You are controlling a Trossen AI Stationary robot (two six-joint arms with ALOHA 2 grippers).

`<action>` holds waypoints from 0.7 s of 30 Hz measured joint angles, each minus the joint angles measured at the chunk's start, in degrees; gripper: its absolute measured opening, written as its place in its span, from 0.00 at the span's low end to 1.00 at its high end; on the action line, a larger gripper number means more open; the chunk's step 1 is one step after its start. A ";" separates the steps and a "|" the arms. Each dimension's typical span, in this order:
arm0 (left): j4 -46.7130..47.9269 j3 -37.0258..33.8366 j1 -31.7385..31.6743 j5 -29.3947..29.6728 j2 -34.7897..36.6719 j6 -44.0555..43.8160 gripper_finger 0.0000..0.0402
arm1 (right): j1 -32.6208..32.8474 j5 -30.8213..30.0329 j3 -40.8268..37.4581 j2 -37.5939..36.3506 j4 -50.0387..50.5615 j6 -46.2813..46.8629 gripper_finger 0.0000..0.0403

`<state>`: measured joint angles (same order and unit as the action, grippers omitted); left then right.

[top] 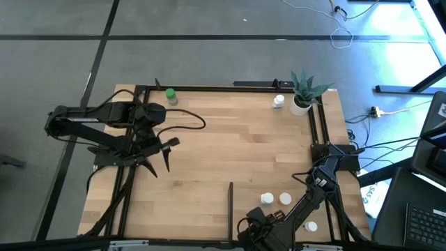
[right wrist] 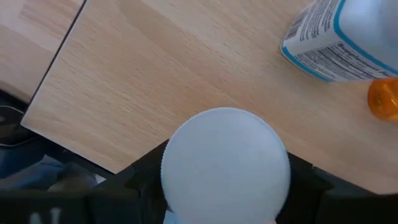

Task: Pick and place medicine bottles onto shelf by color
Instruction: Put the orange pill bottle onto the shelf

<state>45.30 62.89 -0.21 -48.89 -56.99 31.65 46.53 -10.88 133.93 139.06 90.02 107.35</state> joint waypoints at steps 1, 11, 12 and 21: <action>0.00 0.00 -0.01 -0.01 0.00 -0.01 0.47 | 0.02 -0.02 0.00 0.00 0.00 -0.11 0.55; 0.00 0.00 0.00 -0.01 0.00 -0.01 0.47 | 0.02 0.00 0.00 0.00 0.00 -0.93 0.59; 0.00 0.00 0.00 -0.01 0.00 -0.01 0.47 | 0.02 0.00 0.00 0.00 0.00 -1.02 0.59; 0.00 0.00 0.00 -0.01 0.00 -0.01 0.47 | -0.43 0.00 1.09 -0.33 -0.11 -0.90 0.59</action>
<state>45.30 62.89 -0.21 -48.90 -56.99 31.65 46.10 -10.88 135.02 138.73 89.91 106.45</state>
